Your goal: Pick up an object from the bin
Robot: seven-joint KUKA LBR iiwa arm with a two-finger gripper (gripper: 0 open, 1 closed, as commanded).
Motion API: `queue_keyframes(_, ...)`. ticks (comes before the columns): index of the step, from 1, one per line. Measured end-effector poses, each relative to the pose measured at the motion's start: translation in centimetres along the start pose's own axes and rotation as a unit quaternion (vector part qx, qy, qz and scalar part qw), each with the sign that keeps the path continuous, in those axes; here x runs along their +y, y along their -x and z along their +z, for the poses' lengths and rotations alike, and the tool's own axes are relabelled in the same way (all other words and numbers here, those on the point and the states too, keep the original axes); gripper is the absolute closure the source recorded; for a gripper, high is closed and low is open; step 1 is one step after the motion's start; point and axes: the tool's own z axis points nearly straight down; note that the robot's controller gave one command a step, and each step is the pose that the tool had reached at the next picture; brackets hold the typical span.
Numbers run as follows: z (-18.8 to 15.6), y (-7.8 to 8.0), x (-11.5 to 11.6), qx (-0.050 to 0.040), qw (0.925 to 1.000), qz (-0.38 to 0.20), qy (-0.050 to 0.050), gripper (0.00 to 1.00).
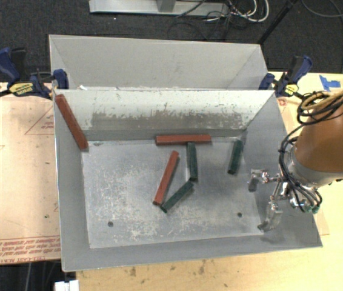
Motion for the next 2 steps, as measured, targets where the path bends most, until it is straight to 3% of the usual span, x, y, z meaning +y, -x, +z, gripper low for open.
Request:
queue_keyframes(1,-0.37,0.21,0.07,-0.0035,1.0000,-0.003,-0.001,1.00)
queue_keyframes(2,-0.37,0.21,0.07,-0.0035,1.0000,-0.003,-0.001,1.00)
